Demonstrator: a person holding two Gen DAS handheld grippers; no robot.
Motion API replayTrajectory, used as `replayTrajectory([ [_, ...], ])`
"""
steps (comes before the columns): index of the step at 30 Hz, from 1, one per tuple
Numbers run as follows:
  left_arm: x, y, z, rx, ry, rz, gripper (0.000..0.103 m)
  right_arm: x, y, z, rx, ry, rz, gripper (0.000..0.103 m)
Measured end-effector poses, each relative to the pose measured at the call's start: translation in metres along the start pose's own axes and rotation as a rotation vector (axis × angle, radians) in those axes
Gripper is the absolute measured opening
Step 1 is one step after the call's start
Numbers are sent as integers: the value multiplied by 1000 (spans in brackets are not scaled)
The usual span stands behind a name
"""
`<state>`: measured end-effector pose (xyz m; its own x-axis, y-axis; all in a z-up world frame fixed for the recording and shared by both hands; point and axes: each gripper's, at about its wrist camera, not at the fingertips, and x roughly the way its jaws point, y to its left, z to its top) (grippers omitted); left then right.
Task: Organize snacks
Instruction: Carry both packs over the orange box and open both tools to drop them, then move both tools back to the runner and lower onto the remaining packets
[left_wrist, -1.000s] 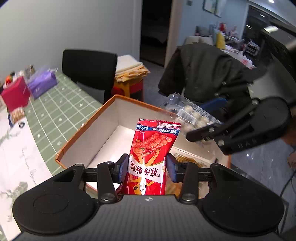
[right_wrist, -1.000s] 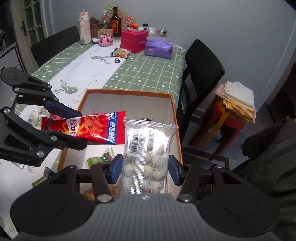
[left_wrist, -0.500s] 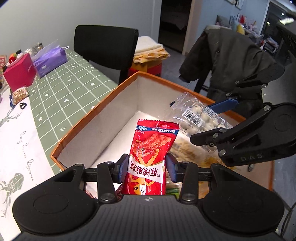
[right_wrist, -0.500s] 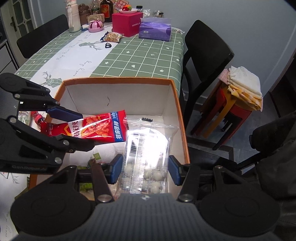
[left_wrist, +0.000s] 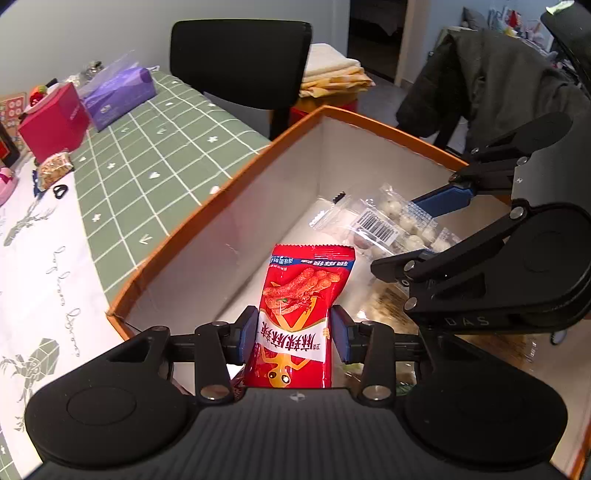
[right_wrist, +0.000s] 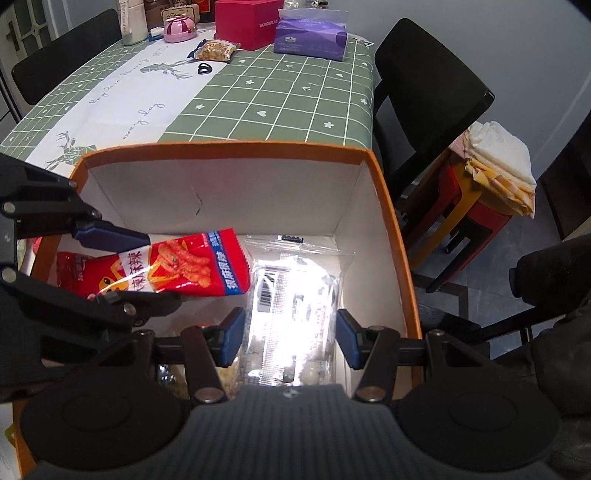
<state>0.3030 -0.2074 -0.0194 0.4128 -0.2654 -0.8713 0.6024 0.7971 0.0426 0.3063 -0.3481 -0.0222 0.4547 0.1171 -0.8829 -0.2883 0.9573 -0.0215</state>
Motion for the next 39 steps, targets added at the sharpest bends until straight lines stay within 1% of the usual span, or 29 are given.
replayTrajectory([
  [4,3,2,1,11,4,23,47,5,6,6,-41,3,-22,52],
  [6,3,3,1,10,3,22,47,6,8,8,-63,-2,-37,52],
  [11,4,2,1,18,-6,35,49,6,9,8,-78,-6,-61,56],
  [17,2,2,2,22,-12,50,62,2,7,6,-83,-1,-79,57],
  [19,0,3,2,16,-23,60,70,-1,6,6,-83,-8,-90,60],
  [20,-2,4,2,11,-29,56,71,-3,5,6,-82,-13,-93,61],
  [24,-11,9,1,-9,-48,30,78,-12,3,7,-64,-27,-82,62],
  [26,-17,10,0,-6,-59,28,79,-17,5,7,-66,-36,-84,64],
  [32,-41,12,-6,8,-98,30,79,-33,18,7,-83,-48,-80,64],
  [39,-86,22,-19,9,-152,51,80,-68,43,7,-118,-86,-84,64],
])
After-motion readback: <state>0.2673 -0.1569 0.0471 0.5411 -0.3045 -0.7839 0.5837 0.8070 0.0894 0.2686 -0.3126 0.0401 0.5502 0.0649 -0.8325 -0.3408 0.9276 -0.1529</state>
